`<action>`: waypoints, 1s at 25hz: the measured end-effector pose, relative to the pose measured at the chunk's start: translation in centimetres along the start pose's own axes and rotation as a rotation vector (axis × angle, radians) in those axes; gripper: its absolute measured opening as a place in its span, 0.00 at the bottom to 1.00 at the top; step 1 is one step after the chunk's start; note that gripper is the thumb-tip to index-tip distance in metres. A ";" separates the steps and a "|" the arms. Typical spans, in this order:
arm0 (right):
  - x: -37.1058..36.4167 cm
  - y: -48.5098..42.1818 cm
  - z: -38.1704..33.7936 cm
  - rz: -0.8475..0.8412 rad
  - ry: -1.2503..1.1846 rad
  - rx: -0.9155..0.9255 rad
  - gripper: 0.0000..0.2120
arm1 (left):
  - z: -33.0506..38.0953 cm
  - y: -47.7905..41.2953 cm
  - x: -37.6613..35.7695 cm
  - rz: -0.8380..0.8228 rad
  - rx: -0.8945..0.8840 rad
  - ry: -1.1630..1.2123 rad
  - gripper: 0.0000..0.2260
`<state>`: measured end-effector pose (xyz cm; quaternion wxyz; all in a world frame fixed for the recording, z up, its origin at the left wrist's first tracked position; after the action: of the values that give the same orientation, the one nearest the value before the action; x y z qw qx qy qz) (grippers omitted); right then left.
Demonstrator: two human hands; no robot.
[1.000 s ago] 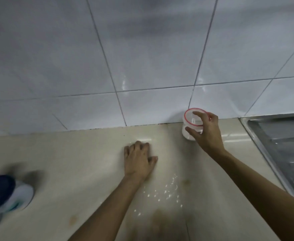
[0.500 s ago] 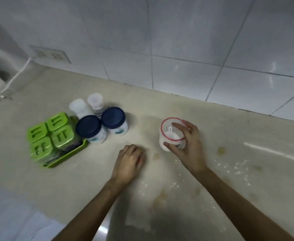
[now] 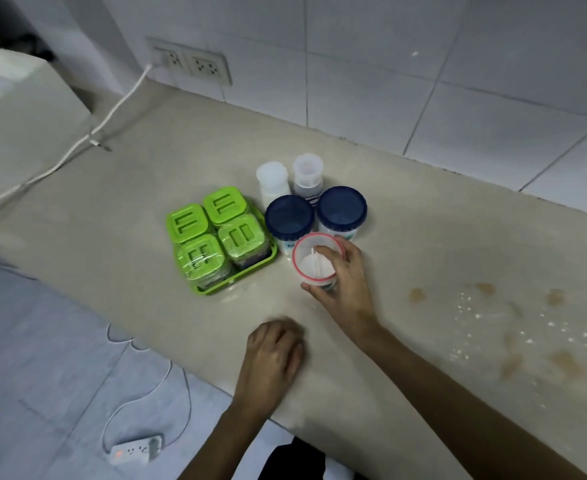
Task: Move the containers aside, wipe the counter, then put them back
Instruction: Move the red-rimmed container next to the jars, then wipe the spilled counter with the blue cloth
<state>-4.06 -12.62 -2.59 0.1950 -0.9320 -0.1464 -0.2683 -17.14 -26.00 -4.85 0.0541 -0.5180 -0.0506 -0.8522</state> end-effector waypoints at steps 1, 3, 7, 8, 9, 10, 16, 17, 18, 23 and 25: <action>0.2 0.2 0.0 0.008 0.003 -0.025 0.33 | 0.2 0.1 -0.1 -0.006 -0.011 0.027 0.11; 0.7 1.5 -0.2 0.019 0.019 -0.068 0.40 | 0.8 0.4 -0.5 -0.042 -0.042 0.082 0.10; 4.1 8.5 0.0 0.103 0.059 -0.202 0.43 | 4.1 1.6 -2.2 -0.145 -0.200 0.133 0.10; 5.7 10.9 0.4 0.124 0.069 -0.243 0.40 | 5.4 2.0 -2.8 -0.171 -0.244 0.147 0.11; 7.5 13.6 0.7 0.143 0.093 -0.280 0.38 | 7.0 2.4 -3.5 -0.196 -0.293 0.151 0.11; 9.2 16.3 0.9 0.158 0.110 -0.307 0.36 | 8.3 2.9 -4.2 -0.223 -0.340 0.147 0.11; 17.9 29.9 2.6 0.350 0.179 -0.488 0.31 | 18.2 6.4 -9.5 -0.349 -0.614 0.151 0.10; 19.3 31.6 3.2 0.374 0.201 -0.513 0.31 | 20.4 7.0 -10.4 -0.364 -0.649 0.145 0.10; 20.7 33.2 3.7 0.385 0.228 -0.534 0.31 | 22.5 7.6 -11.3 -0.377 -0.680 0.137 0.11; 27.5 39.9 6.2 0.362 0.514 -0.605 0.30 | 31.3 10.2 -15.2 -0.371 -0.765 0.030 0.12; 30.0 42.8 7.6 0.324 0.704 -0.678 0.33 | 33.7 11.3 -16.6 -0.380 -0.766 0.016 0.12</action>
<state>39.82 -41.89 -4.02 -0.0418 -0.8067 0.1696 -0.5645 21.60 -31.73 -3.79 -0.2998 -0.4756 0.1754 -0.8082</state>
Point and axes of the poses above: each hand's wrist, its own y-axis away from the middle knuckle, its own x-axis out of the back of the hand, z = x × y, the point moved 2 cm from there along -y, towards the middle knuckle, and after that the axes turned 11 degrees about x, right-handed, at the moved point
